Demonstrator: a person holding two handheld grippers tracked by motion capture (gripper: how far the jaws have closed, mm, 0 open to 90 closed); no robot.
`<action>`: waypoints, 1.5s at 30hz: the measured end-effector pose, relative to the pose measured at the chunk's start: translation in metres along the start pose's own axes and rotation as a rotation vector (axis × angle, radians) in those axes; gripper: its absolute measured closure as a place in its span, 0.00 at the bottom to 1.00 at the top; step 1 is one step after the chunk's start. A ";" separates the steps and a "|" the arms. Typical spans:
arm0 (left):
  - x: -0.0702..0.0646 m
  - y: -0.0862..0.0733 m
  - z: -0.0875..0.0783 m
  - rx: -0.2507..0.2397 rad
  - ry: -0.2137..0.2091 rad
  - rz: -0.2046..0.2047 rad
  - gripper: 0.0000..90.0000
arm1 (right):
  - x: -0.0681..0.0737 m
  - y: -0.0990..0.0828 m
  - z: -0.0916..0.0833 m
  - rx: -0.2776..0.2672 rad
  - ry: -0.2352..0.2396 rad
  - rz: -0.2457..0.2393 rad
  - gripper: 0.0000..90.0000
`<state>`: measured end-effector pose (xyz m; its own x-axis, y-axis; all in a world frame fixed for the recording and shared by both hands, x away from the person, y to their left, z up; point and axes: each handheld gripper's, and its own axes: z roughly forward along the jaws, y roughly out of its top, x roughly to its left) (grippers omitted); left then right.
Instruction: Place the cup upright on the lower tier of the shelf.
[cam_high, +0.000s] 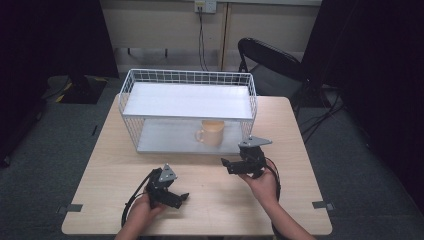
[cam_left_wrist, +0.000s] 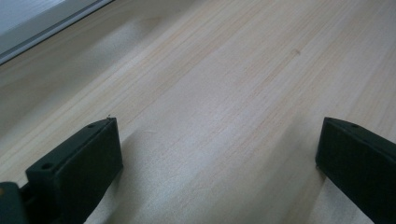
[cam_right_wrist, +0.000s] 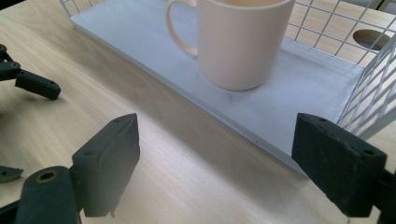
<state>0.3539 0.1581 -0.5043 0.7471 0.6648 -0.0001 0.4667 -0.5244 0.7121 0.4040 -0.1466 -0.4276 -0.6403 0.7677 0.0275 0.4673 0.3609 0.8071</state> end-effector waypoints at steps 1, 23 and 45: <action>0.000 0.000 0.000 0.000 0.000 0.000 0.00 | -0.001 -0.001 -0.002 -0.002 0.000 0.000 0.16; 0.000 0.000 0.000 -0.001 0.000 -0.001 0.00 | -0.012 -0.023 -0.023 -0.006 0.053 -0.015 0.16; 0.000 0.000 0.000 -0.001 0.000 -0.001 0.00 | -0.031 -0.057 -0.038 0.016 0.061 -0.008 0.16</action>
<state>0.3538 0.1581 -0.5043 0.7464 0.6655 -0.0007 0.4671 -0.5232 0.7128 0.3738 -0.2115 -0.4520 -0.6801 0.7309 0.0571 0.4710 0.3758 0.7981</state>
